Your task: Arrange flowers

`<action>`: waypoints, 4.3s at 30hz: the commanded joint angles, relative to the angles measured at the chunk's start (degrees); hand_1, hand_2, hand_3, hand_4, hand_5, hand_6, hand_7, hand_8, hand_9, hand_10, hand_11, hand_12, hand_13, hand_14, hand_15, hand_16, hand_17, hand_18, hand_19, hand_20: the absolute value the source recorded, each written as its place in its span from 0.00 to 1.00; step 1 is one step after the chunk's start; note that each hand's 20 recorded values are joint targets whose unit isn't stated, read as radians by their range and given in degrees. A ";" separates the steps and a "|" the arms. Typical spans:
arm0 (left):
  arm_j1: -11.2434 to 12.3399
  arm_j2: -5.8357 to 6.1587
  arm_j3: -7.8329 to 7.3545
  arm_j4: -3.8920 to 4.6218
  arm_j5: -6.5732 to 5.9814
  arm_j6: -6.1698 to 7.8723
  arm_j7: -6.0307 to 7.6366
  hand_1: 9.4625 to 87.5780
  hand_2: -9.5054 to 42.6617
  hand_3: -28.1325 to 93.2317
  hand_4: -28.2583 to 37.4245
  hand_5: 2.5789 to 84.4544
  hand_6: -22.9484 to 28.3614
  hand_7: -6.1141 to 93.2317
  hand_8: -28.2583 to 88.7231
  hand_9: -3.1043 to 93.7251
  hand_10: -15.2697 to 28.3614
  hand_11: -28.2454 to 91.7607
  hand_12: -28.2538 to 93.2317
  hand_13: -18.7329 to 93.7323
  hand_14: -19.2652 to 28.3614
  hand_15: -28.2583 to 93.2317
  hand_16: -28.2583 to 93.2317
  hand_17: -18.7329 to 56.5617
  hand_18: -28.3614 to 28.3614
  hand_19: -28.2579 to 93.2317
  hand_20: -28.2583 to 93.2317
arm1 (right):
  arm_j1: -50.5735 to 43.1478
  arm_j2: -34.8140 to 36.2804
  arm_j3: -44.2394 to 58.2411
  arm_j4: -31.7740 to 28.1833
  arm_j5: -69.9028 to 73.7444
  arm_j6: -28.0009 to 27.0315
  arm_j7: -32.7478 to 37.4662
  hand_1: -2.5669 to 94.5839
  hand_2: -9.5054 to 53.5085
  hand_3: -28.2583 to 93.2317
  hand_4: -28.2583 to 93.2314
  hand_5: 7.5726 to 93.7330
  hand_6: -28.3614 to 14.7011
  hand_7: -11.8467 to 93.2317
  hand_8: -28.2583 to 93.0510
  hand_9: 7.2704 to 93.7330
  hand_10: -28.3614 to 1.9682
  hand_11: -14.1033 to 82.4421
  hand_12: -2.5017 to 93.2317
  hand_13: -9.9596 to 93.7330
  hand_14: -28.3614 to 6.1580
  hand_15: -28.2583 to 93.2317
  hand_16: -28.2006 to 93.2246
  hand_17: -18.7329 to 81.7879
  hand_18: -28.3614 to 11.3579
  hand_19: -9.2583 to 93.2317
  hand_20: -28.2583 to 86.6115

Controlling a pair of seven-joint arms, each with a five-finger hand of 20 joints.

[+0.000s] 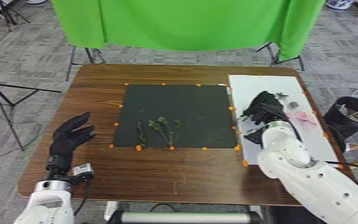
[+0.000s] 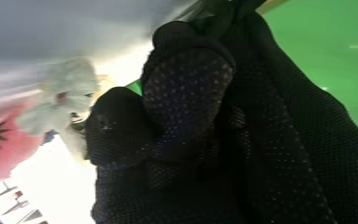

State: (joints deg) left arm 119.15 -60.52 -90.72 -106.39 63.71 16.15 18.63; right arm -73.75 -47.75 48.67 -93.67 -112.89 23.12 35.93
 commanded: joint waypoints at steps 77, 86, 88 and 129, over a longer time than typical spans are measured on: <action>-0.97 -0.92 0.63 0.92 0.15 -2.08 -0.84 0.53 0.00 0.78 0.31 0.47 0.45 0.30 0.14 0.35 0.56 0.42 0.32 0.49 0.68 0.46 0.23 0.47 0.72 0.46 0.47 | 3.86 -3.64 -6.77 -9.71 -8.28 -28.71 1.93 0.30 0.00 0.74 0.18 0.48 0.56 0.18 0.20 0.47 0.16 0.20 0.20 0.87 0.53 0.66 0.45 0.77 0.41 0.93 0.55; -0.99 -1.00 0.56 0.90 0.05 -1.85 -0.67 0.52 0.00 0.78 0.31 0.47 0.44 0.30 0.14 0.35 0.56 0.42 0.32 0.49 0.68 0.46 0.23 0.47 0.72 0.46 0.47 | 4.46 -3.29 -10.78 -7.40 -9.24 -21.73 0.82 0.47 0.00 0.76 0.14 0.60 0.58 0.24 0.20 0.68 0.29 0.36 0.26 0.91 0.62 0.68 0.46 0.82 0.47 0.94 0.55; -1.06 -0.90 0.70 0.96 -0.06 -1.70 -0.58 0.52 0.00 0.78 0.31 0.47 0.44 0.30 0.14 0.35 0.56 0.42 0.32 0.49 0.68 0.46 0.23 0.47 0.72 0.46 0.47 | 4.42 -3.05 -11.58 -6.66 -10.17 -19.22 -0.03 0.55 0.00 0.74 0.13 0.65 0.58 0.27 0.24 0.79 0.41 0.36 0.32 0.94 0.65 0.68 0.47 0.85 0.50 0.94 0.56; -1.17 -0.98 1.02 1.00 -0.24 -1.87 -0.36 0.52 0.00 0.81 0.27 0.48 0.43 0.31 0.14 0.36 0.56 0.42 0.33 0.49 0.67 0.46 0.23 0.46 0.72 0.46 0.46 | 7.04 3.93 -18.60 -13.71 -9.27 -12.78 -11.66 0.70 0.00 0.70 0.12 0.84 0.56 0.34 0.35 0.98 0.50 0.23 0.44 1.00 0.74 0.59 0.49 0.91 0.60 0.83 0.64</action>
State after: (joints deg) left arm 117.62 -61.06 -89.91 -105.63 63.62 14.81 18.42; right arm -66.67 -44.54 30.09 -108.01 -120.91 11.63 24.82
